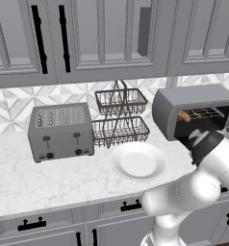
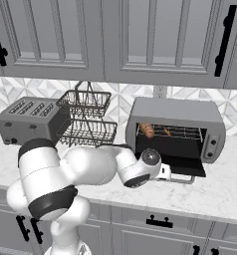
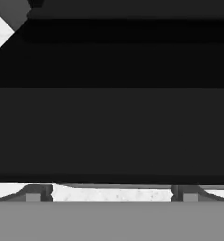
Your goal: Pick up the kebab skewer and baguette bread, and place them inside the toaster oven. Close the toaster oven door and start by setting the timer.
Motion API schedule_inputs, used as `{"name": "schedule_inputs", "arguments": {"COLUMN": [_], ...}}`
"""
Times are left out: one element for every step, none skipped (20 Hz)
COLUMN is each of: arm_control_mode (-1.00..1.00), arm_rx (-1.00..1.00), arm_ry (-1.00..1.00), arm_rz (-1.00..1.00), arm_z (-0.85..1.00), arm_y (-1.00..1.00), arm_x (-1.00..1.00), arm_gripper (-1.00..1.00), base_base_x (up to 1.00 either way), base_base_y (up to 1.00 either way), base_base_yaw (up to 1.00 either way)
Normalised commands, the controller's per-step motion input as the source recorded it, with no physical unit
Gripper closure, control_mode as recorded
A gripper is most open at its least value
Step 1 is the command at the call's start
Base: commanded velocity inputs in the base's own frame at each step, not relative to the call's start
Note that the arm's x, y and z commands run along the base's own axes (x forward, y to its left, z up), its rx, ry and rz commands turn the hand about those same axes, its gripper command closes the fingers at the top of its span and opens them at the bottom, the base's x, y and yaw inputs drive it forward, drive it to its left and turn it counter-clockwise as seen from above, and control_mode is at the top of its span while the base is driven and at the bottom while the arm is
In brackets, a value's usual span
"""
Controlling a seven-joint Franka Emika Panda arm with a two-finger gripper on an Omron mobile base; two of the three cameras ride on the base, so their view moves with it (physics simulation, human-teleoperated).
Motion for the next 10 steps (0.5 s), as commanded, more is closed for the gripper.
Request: {"name": "schedule_inputs", "arguments": {"arm_control_mode": [-1.00, -1.00, -1.00, -1.00, -1.00, -1.00, -1.00, -1.00, -1.00, -1.00], "arm_rx": [-0.07, -0.07, -0.06, -0.05, -0.05, -0.04, -0.04, -0.03, -0.03, -0.02], "arm_ry": [0.00, 0.00, 0.00, 0.00, 0.00, 0.00, 0.00, 0.00, 0.00, 0.00], "arm_rz": [0.00, 0.00, 0.00, 0.00, 0.00, 0.00, 0.00, 0.00, 0.00, 0.00], "arm_z": [0.91, 0.95, 0.91, 0.90, 0.91, 0.88, 0.90, 0.88, 0.84, 0.81], "arm_y": [0.00, 0.00, 0.00, 0.00, 0.00, 0.00, 0.00, 0.00, 0.00, 0.00], "arm_x": [0.51, 0.51, 0.45, 0.47, 0.51, 0.52, 0.51, 0.54, 0.51, 0.53], "arm_gripper": [-1.00, -1.00, -1.00, -1.00, -1.00, -1.00, -1.00, -1.00, -1.00, -1.00], "base_base_x": [0.00, 0.00, 0.00, 0.00, 0.00, 0.00, 0.00, 0.00, 0.00, 0.00], "base_base_y": [0.00, 0.00, 0.00, 0.00, 0.00, 0.00, 0.00, 0.00, 0.00, 0.00], "base_base_yaw": [0.00, 0.00, 0.00, 0.00, 0.00, 0.00, 0.00, 0.00, 0.00, 0.00]}}
